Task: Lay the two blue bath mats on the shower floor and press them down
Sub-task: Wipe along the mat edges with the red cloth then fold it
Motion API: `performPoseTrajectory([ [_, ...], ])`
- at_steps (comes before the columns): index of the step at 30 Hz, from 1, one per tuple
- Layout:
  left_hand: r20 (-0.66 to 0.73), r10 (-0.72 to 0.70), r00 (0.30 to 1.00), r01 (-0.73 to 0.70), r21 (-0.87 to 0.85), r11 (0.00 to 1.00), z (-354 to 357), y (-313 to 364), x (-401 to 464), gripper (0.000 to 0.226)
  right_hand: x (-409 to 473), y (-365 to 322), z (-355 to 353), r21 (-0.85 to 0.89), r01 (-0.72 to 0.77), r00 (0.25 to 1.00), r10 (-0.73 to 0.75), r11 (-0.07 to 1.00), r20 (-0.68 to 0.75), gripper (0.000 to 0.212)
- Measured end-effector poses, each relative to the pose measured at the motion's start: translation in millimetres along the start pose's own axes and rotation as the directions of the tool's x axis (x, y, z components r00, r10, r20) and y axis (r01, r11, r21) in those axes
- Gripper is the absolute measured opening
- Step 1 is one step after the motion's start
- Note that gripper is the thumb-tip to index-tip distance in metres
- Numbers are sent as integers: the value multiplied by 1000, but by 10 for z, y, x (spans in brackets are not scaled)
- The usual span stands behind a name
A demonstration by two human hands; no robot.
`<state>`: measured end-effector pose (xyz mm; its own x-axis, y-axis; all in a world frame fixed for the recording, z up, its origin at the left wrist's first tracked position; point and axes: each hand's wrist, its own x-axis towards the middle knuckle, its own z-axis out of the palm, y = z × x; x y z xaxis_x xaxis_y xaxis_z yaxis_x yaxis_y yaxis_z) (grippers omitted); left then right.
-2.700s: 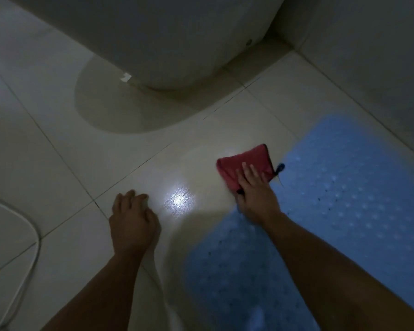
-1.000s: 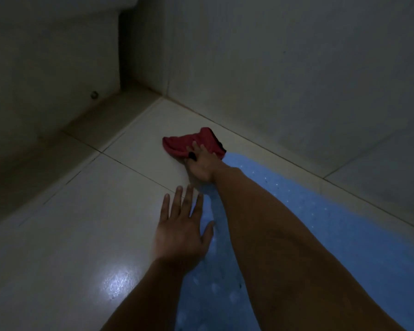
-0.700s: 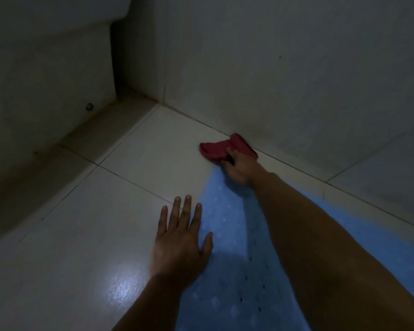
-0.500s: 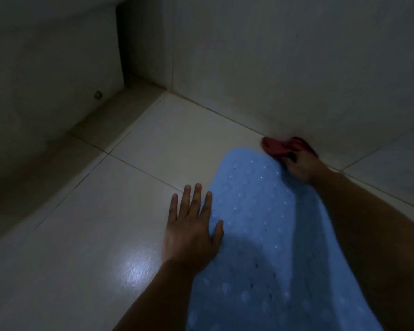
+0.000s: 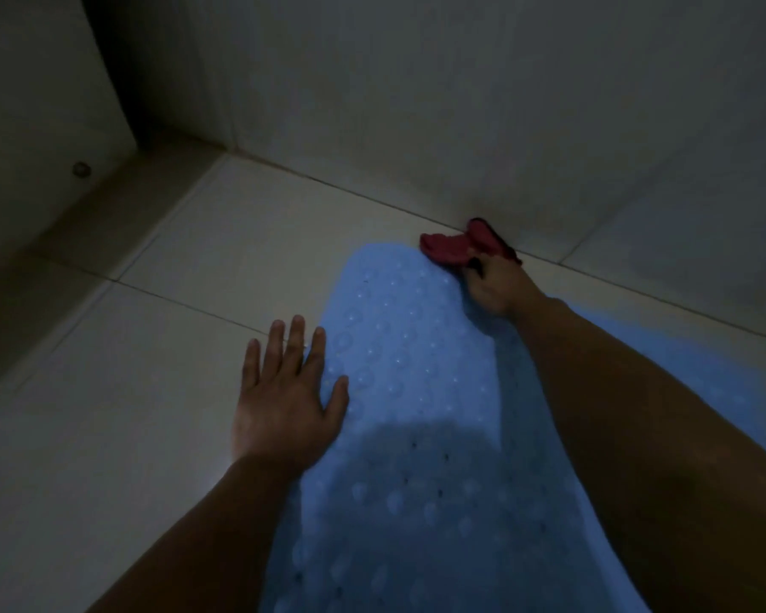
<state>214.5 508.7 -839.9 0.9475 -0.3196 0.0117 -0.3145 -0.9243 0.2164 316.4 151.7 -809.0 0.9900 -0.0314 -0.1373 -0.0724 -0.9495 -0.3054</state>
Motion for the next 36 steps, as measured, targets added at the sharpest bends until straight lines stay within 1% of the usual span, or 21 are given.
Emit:
performPoseTrajectory([
  [2, -10, -4, 1000, 4, 5, 1000, 3, -10, 1, 77, -288, 482, -122, -43, -51, 997, 48, 998, -63, 57],
  [4, 10, 8, 1000, -8, 19, 1000, 3, 37, 4, 84, -666, 888, -221, -113, -145, 984, 132, 983, -121, 60],
  [5, 23, 9, 1000, -10, 20, 1000, 4, 37, 11, 88, -831, 936, -266, -110, -168, 981, 155, 980, -119, 62],
  [7, 42, 5, 999, -6, 30, 1000, 5, 33, 4, 92, -964, 899, -285, -28, -221, 970, 217, 975, -105, 65],
  [9, 49, -7, 999, 5, 33, 999, -13, 41, -4, 91, -889, 855, -233, -39, -275, 960, 272, 961, -68, 74],
  [11, 90, -40, 995, 38, 27, 999, -88, 100, 17, 93, -805, 938, -187, -101, -264, 964, 264, 959, -20, 86],
  [13, 152, -93, 984, 88, 40, 995, -205, 240, 89, 93, -782, 965, -210, -152, -204, 979, 205, 967, -10, 86],
  [14, 154, -91, 984, 80, 75, 994, -249, 366, 127, 90, -805, 905, -255, -172, -178, 984, 180, 969, -3, 82],
  [16, 123, 17, 992, -31, 115, 993, -279, 805, 151, 80, -847, 756, -331, -218, -188, 981, 192, 958, -1, 66],
  [18, 101, 198, 975, -202, 27, 979, -179, 1414, 85, 75, -859, 705, -388, -273, -180, 981, 193, 945, 23, 58],
  [20, 147, 354, 924, -344, -91, 935, 53, 1920, -34, 73, -845, 776, -370, -283, -102, 993, 115, 954, 31, 66],
  [22, 150, 434, 888, -422, -108, 900, 282, 2167, -133, 78, -850, 855, -364, -244, -59, 998, 61, 968, -1, 74],
  [23, 138, 434, 890, -427, -82, 901, 358, 2148, -173, 80, -873, 805, -360, -195, -50, 999, 45, 979, -28, 70],
  [25, 107, 407, 907, -404, -53, 913, 469, 2114, -204, 80, -949, 717, -408, -109, -115, 989, 104, 987, -100, 50],
  [26, 101, 417, 903, -414, -46, 909, 477, 2114, -214, 78, -999, 736, -433, -63, -159, 982, 152, 985, -113, 45],
  [27, 98, 426, 899, -424, -40, 905, 460, 2132, -209, 77, -1002, 798, -440, -34, -153, 982, 148, 988, -121, 43],
  [29, 120, 418, 901, -417, -35, 908, 438, 2155, -216, 77, -1001, 950, -467, -41, -105, 992, 102, 994, -70, 44],
  [31, 147, 413, 899, -412, -37, 910, 415, 2175, -215, 77, -995, 1126, -554, -44, -95, 995, 94, 995, -32, 55],
  [33, 155, 411, 898, -412, -27, 911, 409, 2158, -214, 77, -1079, 1248, -727, -3, -172, 985, 172, 985, -28, 46],
  [34, 155, 413, 897, -414, -25, 910, 406, 2155, -206, 76, -1153, 1290, -809, -52, -216, 976, 216, 975, -21, 44],
  [36, 151, 417, 896, -418, -25, 908, 398, 2164, -193, 76, -1295, 1493, -925, -159, -232, 972, 234, 960, -6, 50],
])
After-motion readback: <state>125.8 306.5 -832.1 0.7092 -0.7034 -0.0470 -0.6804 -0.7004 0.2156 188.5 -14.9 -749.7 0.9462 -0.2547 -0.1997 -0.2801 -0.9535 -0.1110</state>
